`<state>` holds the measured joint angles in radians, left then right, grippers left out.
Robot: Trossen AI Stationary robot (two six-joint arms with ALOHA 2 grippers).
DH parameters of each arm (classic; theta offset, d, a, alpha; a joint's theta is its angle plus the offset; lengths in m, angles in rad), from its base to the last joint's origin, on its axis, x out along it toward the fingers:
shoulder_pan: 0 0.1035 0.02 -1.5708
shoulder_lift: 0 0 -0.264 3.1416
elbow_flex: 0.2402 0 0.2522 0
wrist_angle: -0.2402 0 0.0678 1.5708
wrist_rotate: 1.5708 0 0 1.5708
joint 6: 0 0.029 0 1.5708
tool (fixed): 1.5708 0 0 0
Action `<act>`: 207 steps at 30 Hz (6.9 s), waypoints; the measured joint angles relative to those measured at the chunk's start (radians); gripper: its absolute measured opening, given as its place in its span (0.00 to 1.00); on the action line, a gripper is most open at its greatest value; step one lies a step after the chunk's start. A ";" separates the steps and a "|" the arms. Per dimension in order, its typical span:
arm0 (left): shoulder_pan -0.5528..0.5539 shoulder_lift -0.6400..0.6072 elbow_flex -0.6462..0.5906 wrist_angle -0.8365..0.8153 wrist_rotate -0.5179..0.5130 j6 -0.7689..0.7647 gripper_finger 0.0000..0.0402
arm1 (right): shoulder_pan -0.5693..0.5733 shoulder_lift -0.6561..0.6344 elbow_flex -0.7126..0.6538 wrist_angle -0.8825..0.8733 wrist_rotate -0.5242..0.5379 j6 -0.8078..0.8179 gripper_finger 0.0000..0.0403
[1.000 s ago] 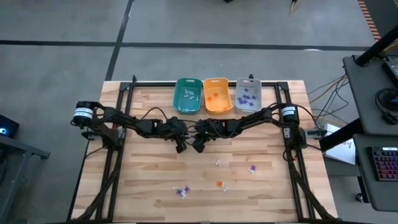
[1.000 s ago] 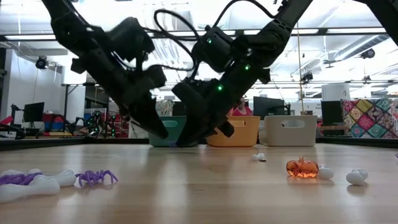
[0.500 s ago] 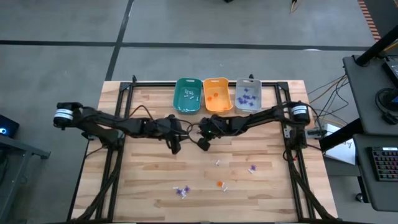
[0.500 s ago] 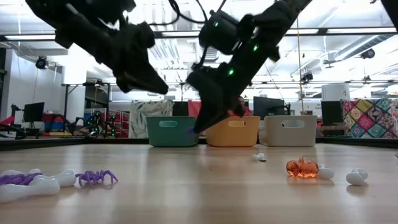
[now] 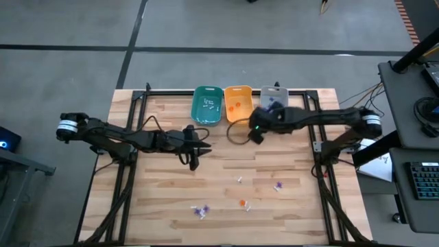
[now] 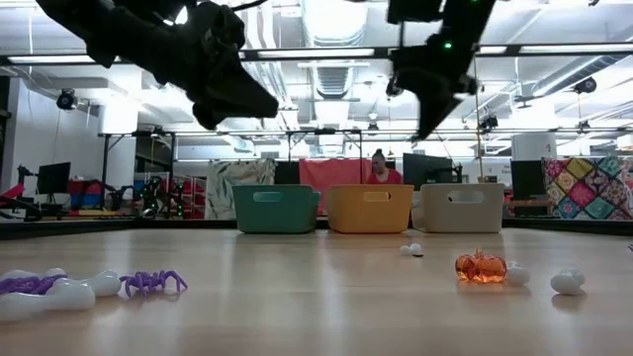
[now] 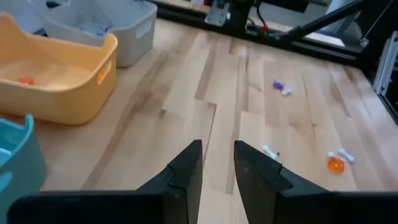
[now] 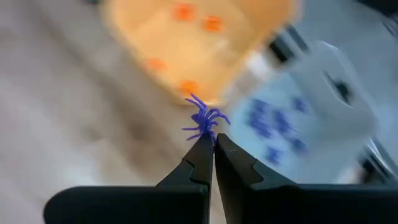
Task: Sort Halloween decoration
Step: Put the purple spider toy into the gray bin, then put the white bone toy into the blue bin
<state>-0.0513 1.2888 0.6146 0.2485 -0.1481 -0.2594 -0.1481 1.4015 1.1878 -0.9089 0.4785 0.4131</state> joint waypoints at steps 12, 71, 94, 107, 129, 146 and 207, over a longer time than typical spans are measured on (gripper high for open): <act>-0.002 0.026 0.000 0.039 -0.001 -0.008 0.19 | -0.389 -0.040 -0.103 0.021 0.011 -0.010 0.02; -0.002 0.155 0.013 0.125 0.000 0.000 0.19 | 0.346 0.123 -0.129 0.389 -0.452 -0.450 0.30; -0.002 0.156 0.013 0.125 0.000 -0.012 0.19 | 0.360 0.336 -0.130 0.520 -0.480 -0.517 0.34; -0.002 0.156 0.013 0.124 0.001 -0.013 0.19 | 0.360 0.336 -0.181 0.635 -0.483 -0.528 0.31; -0.002 0.156 0.013 0.125 0.001 -0.021 0.19 | 0.360 0.333 -0.259 0.739 -0.501 -0.545 0.14; -0.014 0.121 0.013 0.155 0.002 -0.083 0.19 | 0.346 0.315 -0.239 0.733 -0.523 -0.537 0.02; -0.190 -0.472 -0.081 0.132 -0.046 0.217 0.19 | -0.229 0.653 0.641 0.681 -0.531 -0.766 0.02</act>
<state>-0.2413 0.8165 0.5339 0.3805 -0.1942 -0.0422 -0.3768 2.0544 1.8291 -0.2283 -0.0521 -0.3526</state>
